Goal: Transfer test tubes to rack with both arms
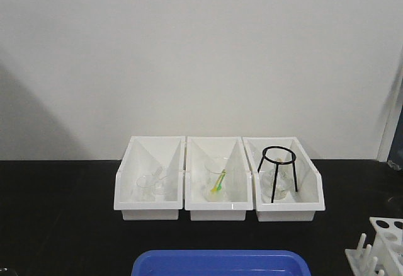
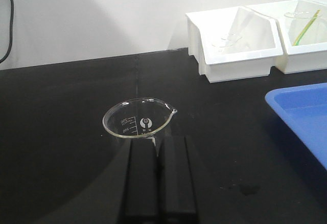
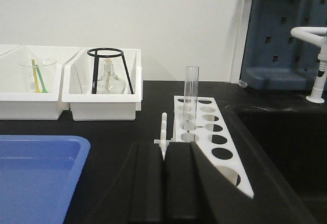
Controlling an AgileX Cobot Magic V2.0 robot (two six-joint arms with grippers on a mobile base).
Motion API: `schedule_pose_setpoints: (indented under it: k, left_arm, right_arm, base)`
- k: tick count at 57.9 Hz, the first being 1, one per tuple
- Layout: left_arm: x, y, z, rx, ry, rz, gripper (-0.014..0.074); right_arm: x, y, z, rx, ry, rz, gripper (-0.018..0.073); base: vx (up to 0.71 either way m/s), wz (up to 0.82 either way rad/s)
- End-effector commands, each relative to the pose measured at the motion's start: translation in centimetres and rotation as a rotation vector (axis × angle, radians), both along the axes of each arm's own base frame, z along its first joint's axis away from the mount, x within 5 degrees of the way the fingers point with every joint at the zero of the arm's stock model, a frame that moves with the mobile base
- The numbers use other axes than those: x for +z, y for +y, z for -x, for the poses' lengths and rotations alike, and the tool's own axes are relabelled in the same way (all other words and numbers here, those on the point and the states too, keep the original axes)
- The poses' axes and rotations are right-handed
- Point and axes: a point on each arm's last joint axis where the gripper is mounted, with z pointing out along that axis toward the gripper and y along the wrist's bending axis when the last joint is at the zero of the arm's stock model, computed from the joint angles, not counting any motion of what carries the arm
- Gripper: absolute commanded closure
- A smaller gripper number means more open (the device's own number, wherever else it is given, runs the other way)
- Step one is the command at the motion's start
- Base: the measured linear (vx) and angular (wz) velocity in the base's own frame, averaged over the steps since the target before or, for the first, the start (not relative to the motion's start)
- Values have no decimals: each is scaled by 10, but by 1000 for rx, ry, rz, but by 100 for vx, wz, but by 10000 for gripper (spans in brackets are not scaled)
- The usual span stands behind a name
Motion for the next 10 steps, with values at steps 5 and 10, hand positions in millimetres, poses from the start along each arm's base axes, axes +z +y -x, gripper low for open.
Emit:
schedule_pose_setpoints:
  k: [5, 10]
  left_arm:
    - [0, 0, 0, 1, -74, 19, 617]
    - [0, 0, 0, 1, -74, 19, 617]
  right_arm:
    - [5, 1, 0, 6, -85, 24, 567]
    - [5, 1, 0, 6, -85, 24, 567]
  base:
    - [0, 0]
    - [0, 0]
